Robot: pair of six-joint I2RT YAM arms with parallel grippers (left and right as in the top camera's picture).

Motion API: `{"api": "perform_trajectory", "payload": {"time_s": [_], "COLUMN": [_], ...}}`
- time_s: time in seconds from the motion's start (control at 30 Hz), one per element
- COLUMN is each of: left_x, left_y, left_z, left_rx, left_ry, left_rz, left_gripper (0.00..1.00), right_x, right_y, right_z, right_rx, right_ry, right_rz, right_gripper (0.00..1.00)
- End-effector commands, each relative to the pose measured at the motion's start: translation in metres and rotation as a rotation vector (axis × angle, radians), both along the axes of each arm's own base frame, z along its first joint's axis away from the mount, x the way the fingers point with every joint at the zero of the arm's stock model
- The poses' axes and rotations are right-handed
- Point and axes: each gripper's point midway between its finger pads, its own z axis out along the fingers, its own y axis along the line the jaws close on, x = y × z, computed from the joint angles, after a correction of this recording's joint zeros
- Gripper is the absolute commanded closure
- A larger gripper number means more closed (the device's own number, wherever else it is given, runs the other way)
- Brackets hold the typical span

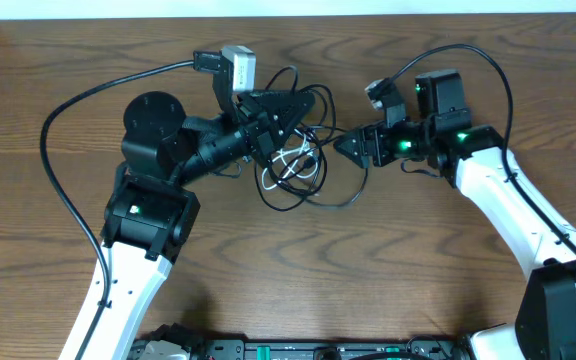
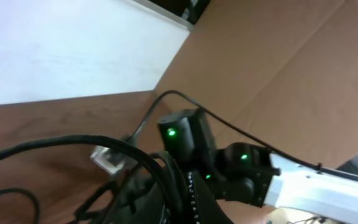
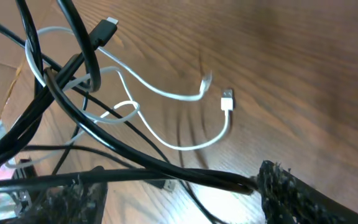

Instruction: Untangle cables

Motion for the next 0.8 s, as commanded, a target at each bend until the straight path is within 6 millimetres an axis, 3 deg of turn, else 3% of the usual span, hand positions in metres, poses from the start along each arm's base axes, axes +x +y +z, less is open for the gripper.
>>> {"api": "perform_trajectory", "payload": {"time_s": [0.0, 0.07, 0.13, 0.2, 0.4, 0.5, 0.53, 0.57, 0.6, 0.63, 0.67, 0.77], "left_x": [-0.011, -0.011, -0.011, -0.011, -0.017, -0.018, -0.018, -0.018, -0.019, -0.019, -0.02, -0.021], "left_y": [-0.003, -0.003, -0.003, -0.003, -0.008, -0.008, -0.008, -0.008, -0.008, -0.008, -0.008, -0.008], "left_z": [0.016, 0.017, 0.017, 0.018, 0.025, 0.029, 0.029, 0.03, 0.03, 0.03, 0.032, 0.033], "left_rx": [-0.04, -0.044, -0.053, -0.058, -0.075, -0.087, -0.091, -0.094, -0.095, -0.096, -0.098, -0.099], "left_ry": [-0.01, -0.005, 0.01, 0.017, -0.003, -0.008, -0.004, -0.003, -0.001, -0.003, -0.004, -0.006], "left_rz": [-0.046, -0.046, -0.046, -0.046, -0.082, -0.085, -0.085, -0.085, -0.086, -0.087, -0.087, -0.087], "left_gripper": [0.92, 0.92, 0.92, 0.92, 0.92, 0.92, 0.92, 0.92, 0.92, 0.92, 0.92, 0.92], "right_x": [-0.002, -0.003, -0.005, -0.006, -0.007, -0.007, -0.007, -0.007, -0.007, -0.007, -0.005, -0.005], "right_y": [0.014, 0.019, 0.026, 0.033, 0.046, 0.049, 0.05, 0.051, 0.051, 0.052, 0.051, 0.05], "right_z": [0.009, 0.011, 0.013, 0.014, 0.011, 0.009, 0.008, 0.007, 0.006, 0.006, 0.004, 0.004], "right_rx": [0.013, 0.016, 0.02, 0.016, -0.037, -0.063, -0.072, -0.081, -0.092, -0.1, -0.116, -0.121], "right_ry": [-0.038, -0.05, -0.063, -0.081, -0.124, -0.138, -0.142, -0.146, -0.15, -0.154, -0.16, -0.162], "right_rz": [0.036, 0.05, 0.067, 0.078, 0.074, 0.068, 0.065, 0.061, 0.057, 0.054, 0.043, 0.039], "right_gripper": [0.36, 0.5, 0.5, 0.25, 0.13, 0.63, 0.74, 0.76, 0.69, 0.69, 0.99, 0.99]}}
